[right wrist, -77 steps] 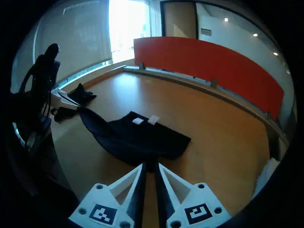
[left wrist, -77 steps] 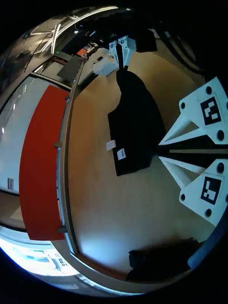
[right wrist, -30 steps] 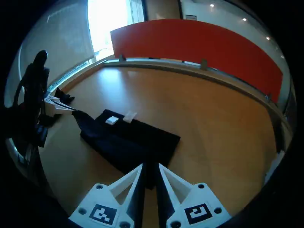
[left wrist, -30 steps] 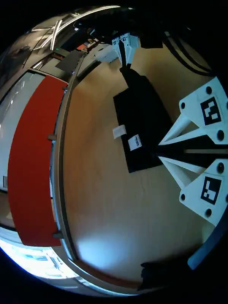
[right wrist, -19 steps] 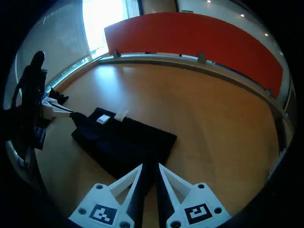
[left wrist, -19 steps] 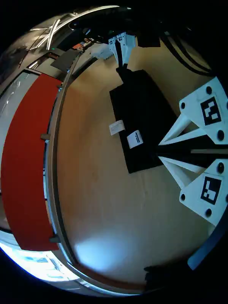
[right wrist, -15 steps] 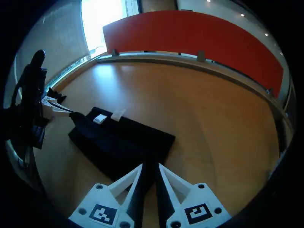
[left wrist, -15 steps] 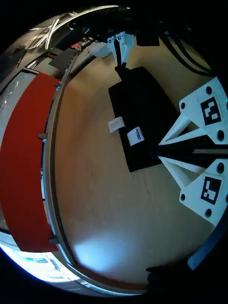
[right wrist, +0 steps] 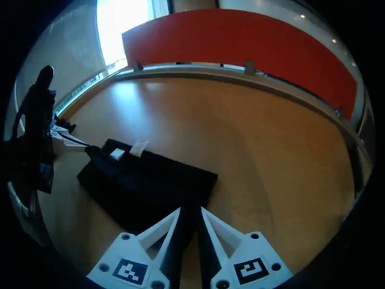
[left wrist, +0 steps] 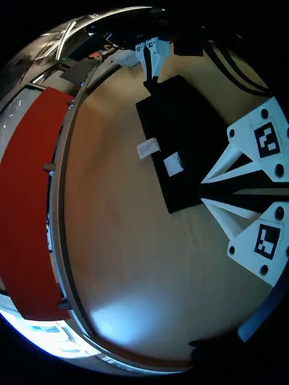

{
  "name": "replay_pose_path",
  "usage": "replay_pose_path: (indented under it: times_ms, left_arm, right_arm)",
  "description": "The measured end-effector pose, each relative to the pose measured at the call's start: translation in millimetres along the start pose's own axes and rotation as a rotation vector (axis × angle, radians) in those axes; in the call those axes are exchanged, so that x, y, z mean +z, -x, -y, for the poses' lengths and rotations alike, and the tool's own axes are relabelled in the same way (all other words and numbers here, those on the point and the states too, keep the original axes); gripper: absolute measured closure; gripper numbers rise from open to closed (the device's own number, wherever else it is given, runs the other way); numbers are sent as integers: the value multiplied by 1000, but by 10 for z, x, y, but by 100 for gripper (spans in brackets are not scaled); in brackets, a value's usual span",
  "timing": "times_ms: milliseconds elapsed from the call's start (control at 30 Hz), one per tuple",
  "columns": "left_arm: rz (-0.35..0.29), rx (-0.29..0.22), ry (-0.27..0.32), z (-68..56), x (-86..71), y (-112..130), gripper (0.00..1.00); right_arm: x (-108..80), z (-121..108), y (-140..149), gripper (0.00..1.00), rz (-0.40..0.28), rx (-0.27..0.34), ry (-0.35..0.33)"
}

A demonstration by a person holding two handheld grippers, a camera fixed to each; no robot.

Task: Fold towel

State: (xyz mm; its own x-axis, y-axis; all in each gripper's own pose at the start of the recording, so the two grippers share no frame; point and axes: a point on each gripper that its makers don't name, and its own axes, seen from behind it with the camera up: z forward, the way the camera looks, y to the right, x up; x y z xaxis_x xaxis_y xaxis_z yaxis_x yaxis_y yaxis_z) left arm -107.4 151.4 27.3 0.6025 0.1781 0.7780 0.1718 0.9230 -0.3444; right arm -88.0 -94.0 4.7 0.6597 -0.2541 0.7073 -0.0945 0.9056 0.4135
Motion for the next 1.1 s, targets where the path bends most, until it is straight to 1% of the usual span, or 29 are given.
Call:
replay_pose_path:
  times_ms: [267,400,467,500,533,600,667,767,867,933,1000,1067,1100]
  left_arm:
    - [-20,9,-15,60,41,-78,89]
    - [-40,19,-27,99,30,-142,83]
    - [-48,24,-40,130,20,-173,72]
    - [-51,27,-46,146,13,-185,66]
    - [-54,31,-55,165,2,-196,60]
    - [-58,41,-68,194,-16,-212,49]
    - [-59,54,-76,212,-31,-217,41]
    - [-66,71,-93,244,-52,-232,37]
    - [-76,76,-114,284,-83,-250,34]
    - [-86,75,-123,298,-116,-265,29]
    - [-96,74,-130,307,-155,-282,7]
    - [-108,76,-138,314,-210,-302,2]
    - [-112,78,-143,319,-236,-307,2]
  right_arm:
    - [43,-25,-7,83,0,7,14]
    - [51,-37,-27,82,-5,13,22]
    - [54,-55,-42,81,-10,18,30]
    - [56,-65,-51,79,-13,21,35]
    - [57,-79,-64,75,-16,24,40]
    - [57,-103,-91,63,-24,29,49]
    - [48,-127,-128,54,-38,29,57]
    - [28,-158,-160,48,-49,23,67]
    - [2,-178,-177,40,-53,16,76]
    - [-22,-192,-189,29,-57,13,81]
    - [-47,-206,-199,19,-62,14,87]
    - [-72,-222,-200,8,-66,17,92]
    - [-85,-229,-197,5,-68,20,95]
